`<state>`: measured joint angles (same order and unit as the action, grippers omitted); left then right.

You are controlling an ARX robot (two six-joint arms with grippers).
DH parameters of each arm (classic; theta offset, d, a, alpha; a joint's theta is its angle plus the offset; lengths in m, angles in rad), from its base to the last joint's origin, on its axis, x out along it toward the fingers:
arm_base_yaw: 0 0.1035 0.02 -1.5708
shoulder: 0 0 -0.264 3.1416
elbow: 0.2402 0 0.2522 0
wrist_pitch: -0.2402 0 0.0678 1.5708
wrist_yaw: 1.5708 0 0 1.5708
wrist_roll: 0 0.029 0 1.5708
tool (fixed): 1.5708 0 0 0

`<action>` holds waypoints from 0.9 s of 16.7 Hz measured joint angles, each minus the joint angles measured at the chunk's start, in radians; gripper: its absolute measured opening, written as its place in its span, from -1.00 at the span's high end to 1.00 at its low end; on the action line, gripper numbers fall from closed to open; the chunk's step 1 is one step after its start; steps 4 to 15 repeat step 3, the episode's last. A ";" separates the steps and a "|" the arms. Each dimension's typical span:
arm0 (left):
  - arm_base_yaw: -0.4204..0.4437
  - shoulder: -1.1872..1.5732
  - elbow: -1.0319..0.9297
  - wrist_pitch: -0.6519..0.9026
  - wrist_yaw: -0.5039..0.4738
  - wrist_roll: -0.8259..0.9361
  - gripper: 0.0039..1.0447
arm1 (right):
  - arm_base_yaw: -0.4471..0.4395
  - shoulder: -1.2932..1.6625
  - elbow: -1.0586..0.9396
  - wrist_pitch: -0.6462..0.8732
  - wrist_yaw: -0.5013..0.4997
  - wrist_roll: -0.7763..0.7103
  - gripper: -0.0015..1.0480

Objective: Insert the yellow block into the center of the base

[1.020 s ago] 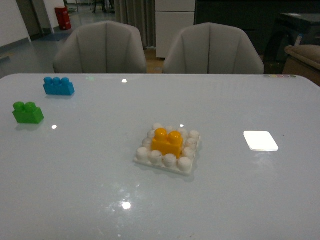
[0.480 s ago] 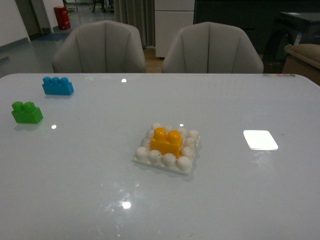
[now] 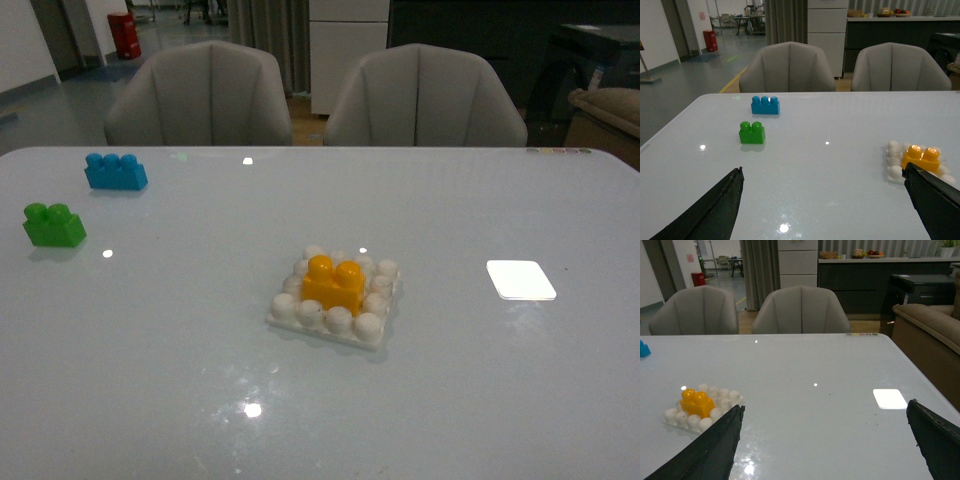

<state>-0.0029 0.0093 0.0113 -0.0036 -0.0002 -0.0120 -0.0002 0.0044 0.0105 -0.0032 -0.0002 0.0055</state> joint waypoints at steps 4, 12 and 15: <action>0.000 0.000 0.000 0.000 0.000 0.000 -0.88 | 0.000 0.000 0.000 0.000 0.000 0.000 -0.88; 0.000 0.000 0.000 0.000 0.000 0.000 -0.88 | 0.000 0.000 0.000 0.000 0.000 0.000 -0.88; 0.000 0.000 0.000 0.000 0.000 0.000 -0.88 | 0.000 0.000 0.000 0.000 0.000 0.000 -0.88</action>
